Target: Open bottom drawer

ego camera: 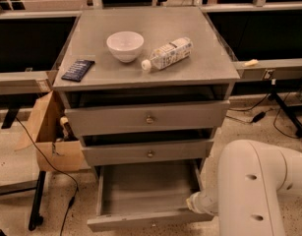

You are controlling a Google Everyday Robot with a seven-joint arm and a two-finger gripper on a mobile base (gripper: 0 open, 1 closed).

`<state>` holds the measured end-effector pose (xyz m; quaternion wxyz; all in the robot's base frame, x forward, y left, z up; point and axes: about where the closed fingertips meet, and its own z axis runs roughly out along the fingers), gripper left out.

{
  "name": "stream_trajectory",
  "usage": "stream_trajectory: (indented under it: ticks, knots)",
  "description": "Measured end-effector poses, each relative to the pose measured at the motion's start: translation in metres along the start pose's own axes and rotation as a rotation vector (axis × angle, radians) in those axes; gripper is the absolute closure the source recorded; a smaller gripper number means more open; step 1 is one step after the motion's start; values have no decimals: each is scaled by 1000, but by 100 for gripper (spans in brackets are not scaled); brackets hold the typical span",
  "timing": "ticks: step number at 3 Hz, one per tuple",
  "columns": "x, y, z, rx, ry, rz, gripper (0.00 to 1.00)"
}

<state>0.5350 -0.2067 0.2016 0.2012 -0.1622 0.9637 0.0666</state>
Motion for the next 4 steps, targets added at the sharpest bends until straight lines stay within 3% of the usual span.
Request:
stream_trajectory:
  ticks: [2,4]
  knots:
    - [-1,-4,-16,-5,-61,52,100]
    - [-1,-3,-21,-14,-87,62,100]
